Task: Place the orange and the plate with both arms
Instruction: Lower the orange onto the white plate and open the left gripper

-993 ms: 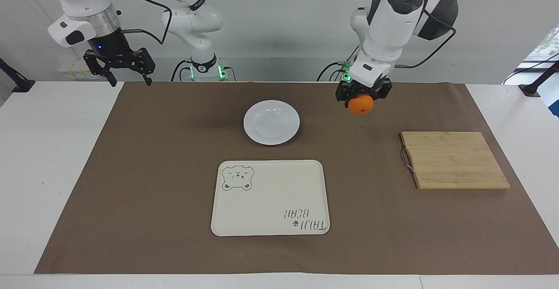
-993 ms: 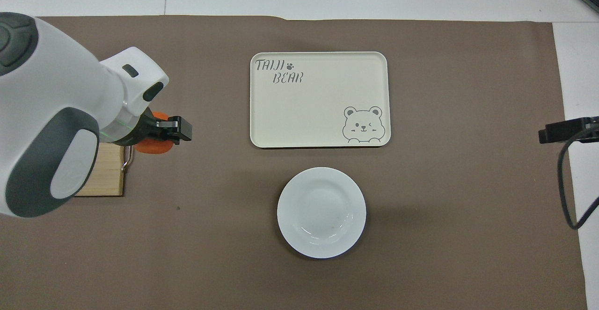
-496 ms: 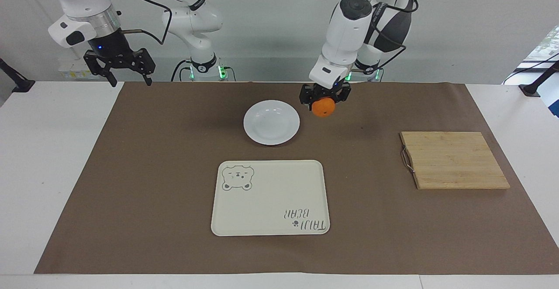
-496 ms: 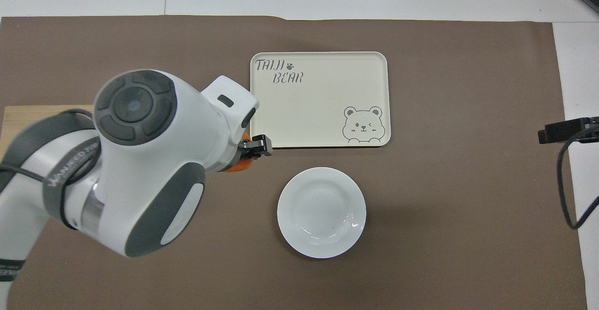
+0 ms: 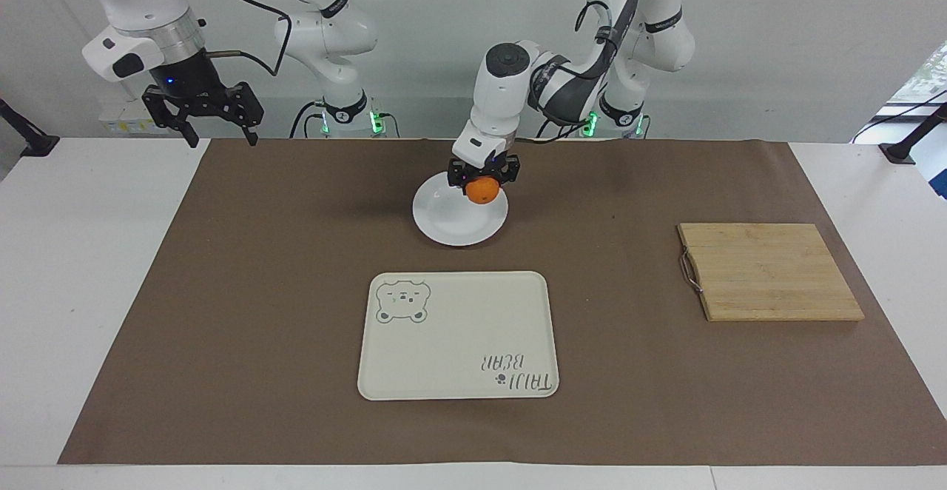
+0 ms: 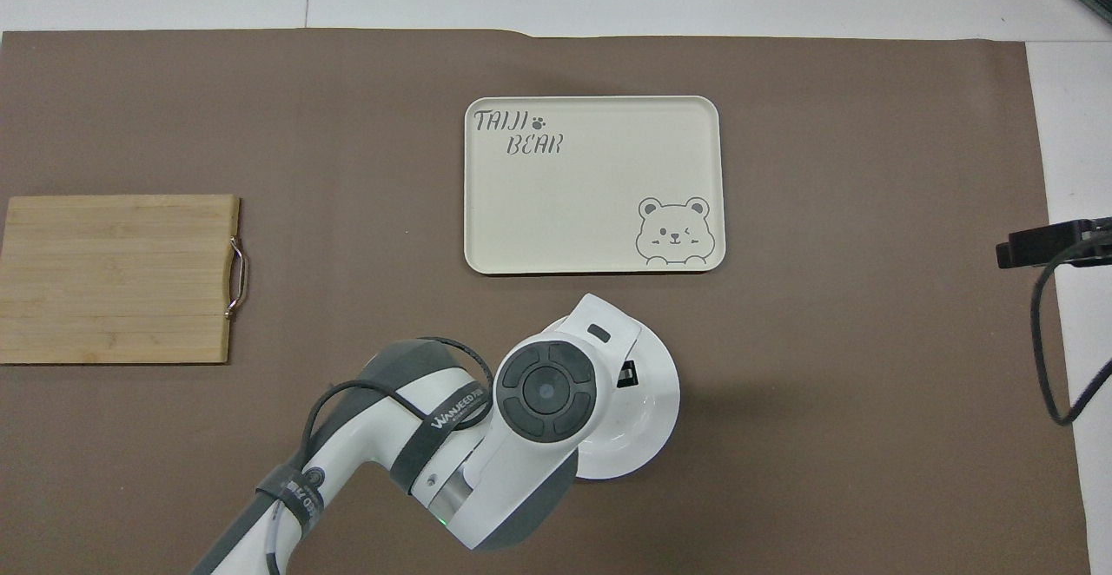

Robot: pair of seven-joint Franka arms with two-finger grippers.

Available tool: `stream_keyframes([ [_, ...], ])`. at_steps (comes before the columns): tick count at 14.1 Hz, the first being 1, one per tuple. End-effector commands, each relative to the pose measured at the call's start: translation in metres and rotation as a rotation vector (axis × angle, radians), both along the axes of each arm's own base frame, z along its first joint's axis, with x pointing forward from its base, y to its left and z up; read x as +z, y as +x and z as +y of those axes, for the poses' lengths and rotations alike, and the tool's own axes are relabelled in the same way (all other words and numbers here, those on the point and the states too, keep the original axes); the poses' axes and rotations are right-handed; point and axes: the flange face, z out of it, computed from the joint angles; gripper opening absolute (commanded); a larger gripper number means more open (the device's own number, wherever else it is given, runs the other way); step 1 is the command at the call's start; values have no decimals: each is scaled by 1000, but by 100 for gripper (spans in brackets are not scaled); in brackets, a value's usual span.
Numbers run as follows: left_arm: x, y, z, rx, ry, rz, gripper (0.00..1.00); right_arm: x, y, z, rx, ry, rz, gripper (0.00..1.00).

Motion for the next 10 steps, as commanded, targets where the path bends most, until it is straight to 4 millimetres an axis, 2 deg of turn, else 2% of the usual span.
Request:
stream_keyframes([
  [1,-25,-10,-8,14,-8,4,0,-3,-8,7,-12,8,-1,100],
  [4,-52,-13,-16,19,6,14,0,-3,-8,6,-14,9,-1,100],
  [5,-72,-15,-21,13,8,13,21,-3,-8,6,-14,9,-1,100],
  [6,-80,-23,-27,0,6,9,62,-3,-8,6,-14,9,-1,100],
  [7,-79,-24,-29,-4,4,8,100,-3,-8,6,-14,9,-1,100],
  [9,-72,-19,-28,-5,-1,2,100,-5,-7,6,-14,11,2,100],
  [10,-59,-15,-23,1,-5,-2,100,-5,-8,6,-14,12,3,100],
])
